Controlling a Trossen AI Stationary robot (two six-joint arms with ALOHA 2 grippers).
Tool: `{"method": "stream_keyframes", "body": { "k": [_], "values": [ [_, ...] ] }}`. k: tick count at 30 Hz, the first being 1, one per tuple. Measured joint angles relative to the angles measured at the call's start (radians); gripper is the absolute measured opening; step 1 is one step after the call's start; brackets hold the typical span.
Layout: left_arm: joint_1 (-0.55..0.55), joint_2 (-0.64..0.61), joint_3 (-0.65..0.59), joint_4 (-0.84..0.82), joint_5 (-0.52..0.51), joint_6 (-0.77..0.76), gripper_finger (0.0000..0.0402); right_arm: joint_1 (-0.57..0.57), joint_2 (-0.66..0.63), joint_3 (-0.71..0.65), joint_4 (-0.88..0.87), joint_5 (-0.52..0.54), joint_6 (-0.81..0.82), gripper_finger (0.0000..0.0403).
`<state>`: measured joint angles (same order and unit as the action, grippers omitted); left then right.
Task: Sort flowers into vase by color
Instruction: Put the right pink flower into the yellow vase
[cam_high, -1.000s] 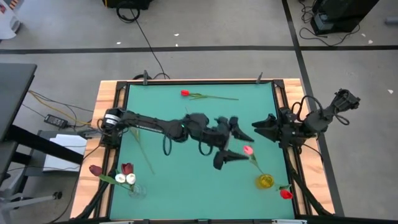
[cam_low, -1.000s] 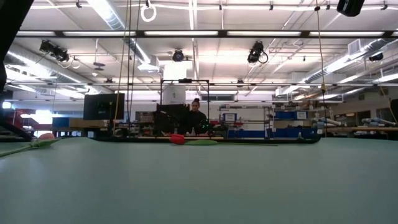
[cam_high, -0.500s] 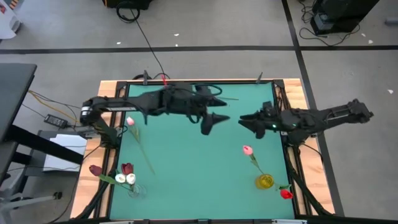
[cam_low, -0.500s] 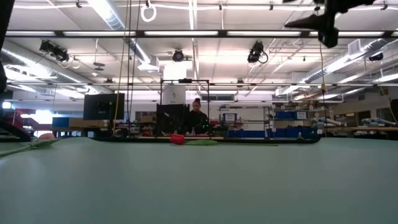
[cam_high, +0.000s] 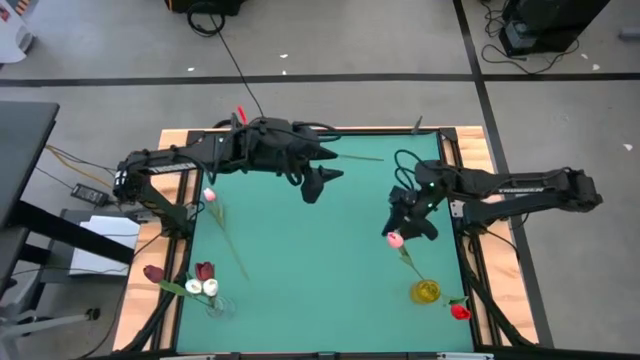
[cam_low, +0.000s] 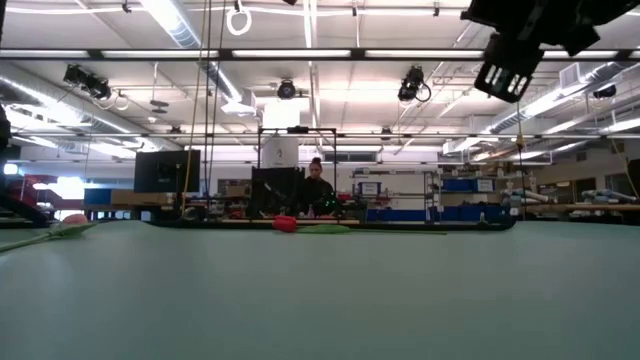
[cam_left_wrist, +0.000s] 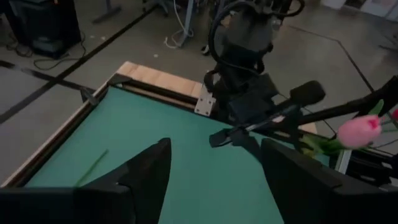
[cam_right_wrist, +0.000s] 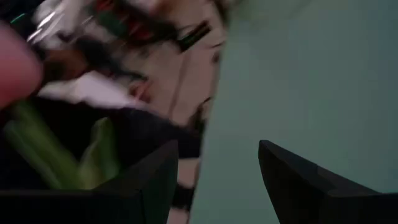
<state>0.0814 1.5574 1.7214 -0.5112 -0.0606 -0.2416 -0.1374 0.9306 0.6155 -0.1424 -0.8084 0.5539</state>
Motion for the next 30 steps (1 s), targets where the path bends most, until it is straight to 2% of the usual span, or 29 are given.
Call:
{"method": "stream_keyframes", "body": {
  "k": [2,6,12,18,22,30],
  "values": [
    [-0.008,0.001,0.000,-0.015,0.000,-0.006,0.0250,-0.010,0.027,0.000,0.034,-0.093,-0.016,0.0231],
    [-0.022,0.001,0.000,-0.020,0.002,-0.020,0.0249,-0.007,0.059,0.000,0.227,-0.255,0.055,0.0224],
    [-0.024,0.001,0.000,-0.024,0.001,-0.056,0.0249,0.030,0.057,0.000,0.564,-0.399,0.250,0.0183],
    [-0.024,0.001,0.000,-0.024,0.001,-0.080,0.0249,0.057,-0.009,0.000,0.529,-0.388,0.257,0.0157],
    [-0.022,0.001,0.000,-0.024,0.001,-0.084,0.0249,0.044,-0.043,0.000,0.532,-0.330,0.275,0.0155],
    [-0.016,0.001,0.000,-0.024,-0.018,-0.085,0.0249,0.039,-0.028,0.000,0.456,-0.250,0.219,0.0155]
  ]
}}
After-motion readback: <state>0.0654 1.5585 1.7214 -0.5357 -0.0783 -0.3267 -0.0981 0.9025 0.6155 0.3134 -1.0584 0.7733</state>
